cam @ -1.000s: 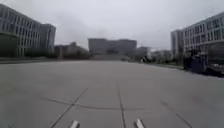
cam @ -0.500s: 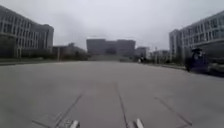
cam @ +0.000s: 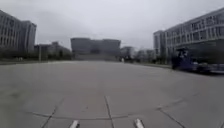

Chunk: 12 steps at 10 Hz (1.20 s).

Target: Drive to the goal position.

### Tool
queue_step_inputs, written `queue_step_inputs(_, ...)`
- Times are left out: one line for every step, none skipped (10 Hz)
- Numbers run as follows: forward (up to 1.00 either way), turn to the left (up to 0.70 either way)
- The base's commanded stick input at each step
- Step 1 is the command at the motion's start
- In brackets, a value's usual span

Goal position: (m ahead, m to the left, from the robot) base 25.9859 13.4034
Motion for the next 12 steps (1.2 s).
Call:
queue_step_inputs(1.00, -0.36)
queue_step_inputs(1.00, -0.36)
queue_step_inputs(1.00, -0.36)
queue_step_inputs(1.00, -0.36)
queue_step_inputs(1.00, -0.36)
queue_step_inputs(1.00, -0.08)
queue_step_inputs(1.00, 0.00)
queue_step_inputs(1.00, 0.00)
queue_step_inputs(1.00, 0.00)
queue_step_inputs(1.00, 0.00)
queue_step_inputs(1.00, 0.00)
queue_step_inputs(1.00, 0.00)
